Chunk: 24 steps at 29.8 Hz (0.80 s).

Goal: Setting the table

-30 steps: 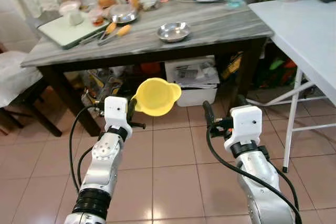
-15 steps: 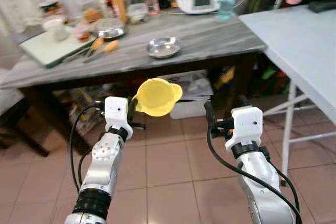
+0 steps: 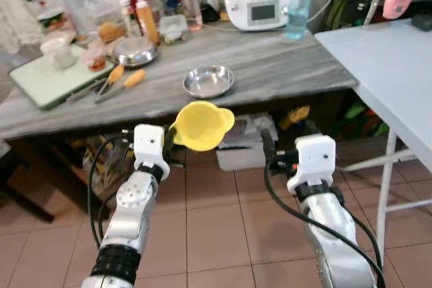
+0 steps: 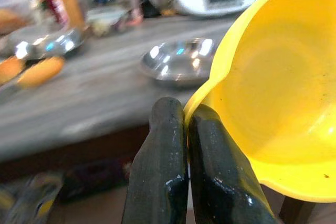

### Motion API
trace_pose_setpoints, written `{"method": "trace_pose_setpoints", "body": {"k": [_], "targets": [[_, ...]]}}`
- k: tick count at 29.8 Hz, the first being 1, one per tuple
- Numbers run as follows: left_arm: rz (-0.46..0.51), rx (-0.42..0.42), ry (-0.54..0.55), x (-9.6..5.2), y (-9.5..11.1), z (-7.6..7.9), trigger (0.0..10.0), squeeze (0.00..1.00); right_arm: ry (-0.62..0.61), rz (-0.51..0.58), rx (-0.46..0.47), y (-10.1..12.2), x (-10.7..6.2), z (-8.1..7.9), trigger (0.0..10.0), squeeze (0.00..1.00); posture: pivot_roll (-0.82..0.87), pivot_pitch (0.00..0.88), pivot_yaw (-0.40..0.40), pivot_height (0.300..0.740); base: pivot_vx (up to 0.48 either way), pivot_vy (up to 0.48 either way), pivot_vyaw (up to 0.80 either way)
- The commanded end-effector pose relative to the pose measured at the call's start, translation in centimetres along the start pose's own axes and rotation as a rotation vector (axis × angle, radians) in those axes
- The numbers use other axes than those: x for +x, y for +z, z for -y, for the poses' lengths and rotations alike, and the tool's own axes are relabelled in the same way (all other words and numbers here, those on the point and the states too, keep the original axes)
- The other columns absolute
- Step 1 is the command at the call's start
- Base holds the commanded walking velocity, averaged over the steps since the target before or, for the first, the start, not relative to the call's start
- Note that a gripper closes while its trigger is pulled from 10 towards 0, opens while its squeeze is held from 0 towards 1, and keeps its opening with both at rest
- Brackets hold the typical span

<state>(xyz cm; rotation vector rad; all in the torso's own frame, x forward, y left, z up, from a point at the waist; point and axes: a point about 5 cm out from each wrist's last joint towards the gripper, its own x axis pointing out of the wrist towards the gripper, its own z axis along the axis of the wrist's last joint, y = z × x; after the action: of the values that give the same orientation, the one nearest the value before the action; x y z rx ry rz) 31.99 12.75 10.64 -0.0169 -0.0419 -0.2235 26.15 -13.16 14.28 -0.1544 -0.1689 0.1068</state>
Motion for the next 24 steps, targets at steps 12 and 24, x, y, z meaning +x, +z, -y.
{"method": "trace_pose_setpoints", "body": {"k": [12,24], "targets": [[0.115,-0.017,0.032,2.2,4.5,-1.0,10.0,0.00,-0.046,0.028,-0.030,1.0,-0.5,1.2,10.0,0.00,-0.11,0.019,0.124,0.740,0.469,0.000,0.07],[0.113,-0.038,0.054,2.8,5.4,-1.4,10.0,0.00,-0.037,0.022,-0.024,1.0,-0.5,0.9,10.0,0.00,-0.10,0.027,0.118,0.740,0.352,0.000,0.15]]}}
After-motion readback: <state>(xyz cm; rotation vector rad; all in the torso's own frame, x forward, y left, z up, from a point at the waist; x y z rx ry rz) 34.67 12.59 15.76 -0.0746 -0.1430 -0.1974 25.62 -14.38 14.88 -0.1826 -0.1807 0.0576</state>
